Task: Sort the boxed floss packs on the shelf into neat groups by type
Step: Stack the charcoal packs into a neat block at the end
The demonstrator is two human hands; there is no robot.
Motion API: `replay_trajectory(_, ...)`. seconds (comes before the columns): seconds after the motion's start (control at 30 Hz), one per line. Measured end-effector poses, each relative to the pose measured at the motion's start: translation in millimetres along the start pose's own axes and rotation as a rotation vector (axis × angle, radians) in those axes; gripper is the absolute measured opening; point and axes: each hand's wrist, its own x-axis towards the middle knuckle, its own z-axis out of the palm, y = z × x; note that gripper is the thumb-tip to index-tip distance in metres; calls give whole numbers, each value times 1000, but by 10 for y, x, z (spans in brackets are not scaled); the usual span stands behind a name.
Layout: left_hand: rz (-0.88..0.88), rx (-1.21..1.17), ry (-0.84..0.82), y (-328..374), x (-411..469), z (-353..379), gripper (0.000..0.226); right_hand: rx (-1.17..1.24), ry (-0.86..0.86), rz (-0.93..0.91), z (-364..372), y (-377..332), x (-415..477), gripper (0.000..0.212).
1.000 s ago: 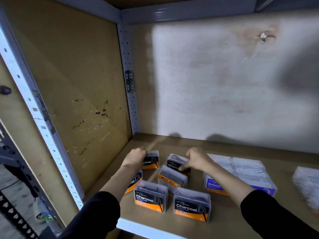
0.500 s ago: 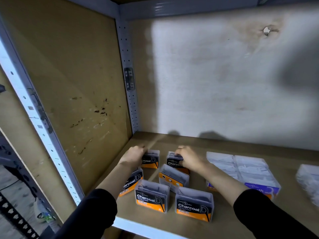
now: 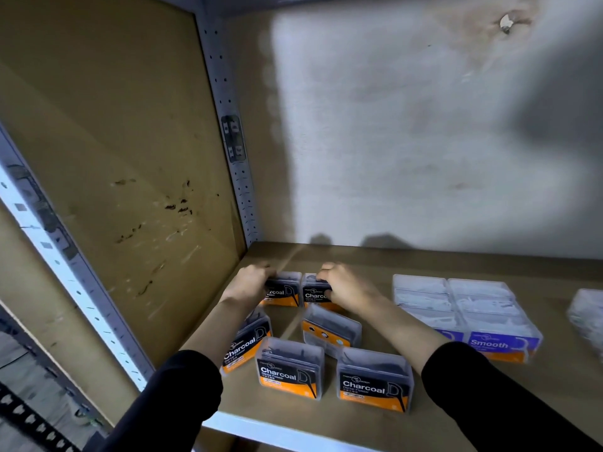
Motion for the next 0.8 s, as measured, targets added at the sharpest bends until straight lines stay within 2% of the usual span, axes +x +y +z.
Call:
replay_trajectory(0.4,30,-34,22,-5,13,-16,39,30,11,2,23,13,14,32)
replay_trajectory(0.8,60,28,-35,-10,-13,-75,35,32,9,-11,-8,21,17,30)
